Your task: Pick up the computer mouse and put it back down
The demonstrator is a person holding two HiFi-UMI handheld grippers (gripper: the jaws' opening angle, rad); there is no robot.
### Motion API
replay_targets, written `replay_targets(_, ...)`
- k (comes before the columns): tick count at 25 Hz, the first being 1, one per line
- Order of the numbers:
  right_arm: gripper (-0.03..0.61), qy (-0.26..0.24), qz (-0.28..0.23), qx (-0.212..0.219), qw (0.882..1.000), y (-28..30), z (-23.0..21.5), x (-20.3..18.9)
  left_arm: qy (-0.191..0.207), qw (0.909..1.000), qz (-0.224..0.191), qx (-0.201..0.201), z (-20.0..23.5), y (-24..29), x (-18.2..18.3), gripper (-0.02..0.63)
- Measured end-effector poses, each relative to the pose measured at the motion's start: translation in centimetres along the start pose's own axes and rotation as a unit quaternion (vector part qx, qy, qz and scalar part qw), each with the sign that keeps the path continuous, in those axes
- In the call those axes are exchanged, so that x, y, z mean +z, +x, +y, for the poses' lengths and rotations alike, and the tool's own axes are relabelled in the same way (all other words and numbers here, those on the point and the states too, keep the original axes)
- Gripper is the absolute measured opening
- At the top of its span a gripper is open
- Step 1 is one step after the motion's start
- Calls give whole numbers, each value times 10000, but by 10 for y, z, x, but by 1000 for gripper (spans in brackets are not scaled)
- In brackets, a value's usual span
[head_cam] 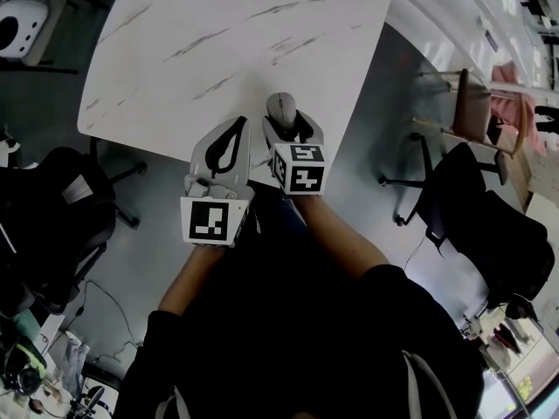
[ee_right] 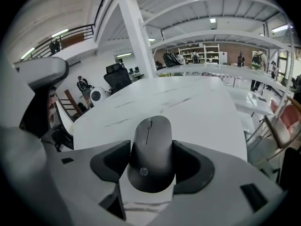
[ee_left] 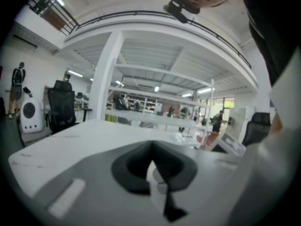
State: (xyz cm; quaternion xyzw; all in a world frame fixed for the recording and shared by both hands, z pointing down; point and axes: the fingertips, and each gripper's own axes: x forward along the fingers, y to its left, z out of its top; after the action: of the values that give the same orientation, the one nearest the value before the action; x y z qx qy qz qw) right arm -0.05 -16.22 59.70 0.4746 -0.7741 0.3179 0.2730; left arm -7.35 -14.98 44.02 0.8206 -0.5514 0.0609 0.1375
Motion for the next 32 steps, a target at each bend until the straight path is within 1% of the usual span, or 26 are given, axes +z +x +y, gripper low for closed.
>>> replay_targets(4, 259, 55, 282, -48, 9996, 7, -1, -13, -42, 10000, 35, 30, 4, 2, -3, 8)
replay_targets(10, 259, -4, 509, -102, 9987, 12, -1, -23, -64, 9999, 107, -15, 4, 3, -7, 8)
replay_targets(16, 259, -367, 574, -228, 9974, 15, 1, -26, -12, 9995, 300, -69, 3, 3, -18, 8)
replay_targets(21, 261, -582, 666, -277, 9957, 15, 8, -29, -9, 9996, 277, -70, 2, 3, -18, 8)
replay_targets(23, 264, -633, 591, -284, 9958, 14, 7, -27, 9, 9995, 305, -54, 2, 2, -19, 8)
replay_targets(26, 267, -770, 336, -357, 9958, 7, 1, -18, 20, 9996, 275, -69, 0, -1, -19, 8)
replay_targets(29, 267, -904, 57, -357, 9953, -5, -3, -2, 10, 9996, 248, -94, -4, -3, -18, 8)
replay_targets(32, 265, -871, -358, -371, 9949, -27, -5, 21, 61, 9998, 157, -133, -10, -4, -11, 8)
